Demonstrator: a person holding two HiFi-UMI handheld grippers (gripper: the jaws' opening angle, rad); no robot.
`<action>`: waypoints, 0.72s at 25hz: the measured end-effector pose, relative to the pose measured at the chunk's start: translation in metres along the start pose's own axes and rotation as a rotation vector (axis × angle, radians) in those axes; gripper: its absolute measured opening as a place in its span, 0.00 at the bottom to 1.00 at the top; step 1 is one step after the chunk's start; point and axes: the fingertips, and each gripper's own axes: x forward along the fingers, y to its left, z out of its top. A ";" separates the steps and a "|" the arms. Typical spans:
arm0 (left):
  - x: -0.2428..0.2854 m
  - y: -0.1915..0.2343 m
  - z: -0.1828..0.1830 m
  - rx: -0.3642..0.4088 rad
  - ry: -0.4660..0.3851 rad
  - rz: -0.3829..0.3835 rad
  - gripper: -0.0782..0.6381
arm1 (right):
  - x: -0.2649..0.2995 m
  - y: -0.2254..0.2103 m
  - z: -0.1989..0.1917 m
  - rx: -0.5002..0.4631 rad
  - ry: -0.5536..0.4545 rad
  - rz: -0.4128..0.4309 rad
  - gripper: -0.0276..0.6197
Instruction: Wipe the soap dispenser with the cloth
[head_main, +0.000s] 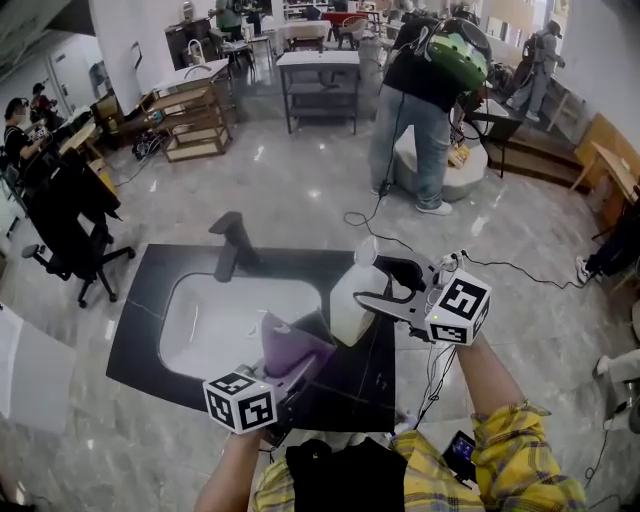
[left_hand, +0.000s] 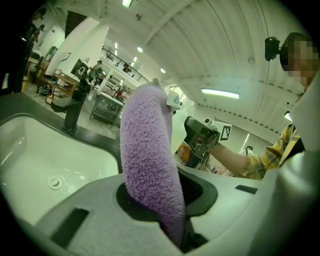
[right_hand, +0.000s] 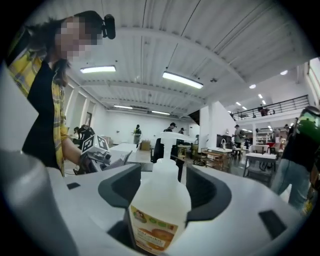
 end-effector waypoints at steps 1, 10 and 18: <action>-0.002 -0.001 -0.001 0.001 0.001 0.003 0.19 | 0.005 0.000 0.001 -0.011 0.010 0.028 0.43; -0.012 -0.002 -0.004 -0.021 0.001 0.033 0.19 | 0.032 0.000 0.005 -0.051 0.080 0.249 0.42; -0.006 0.001 -0.005 -0.022 0.001 0.029 0.19 | 0.034 0.010 0.003 -0.116 0.103 0.317 0.34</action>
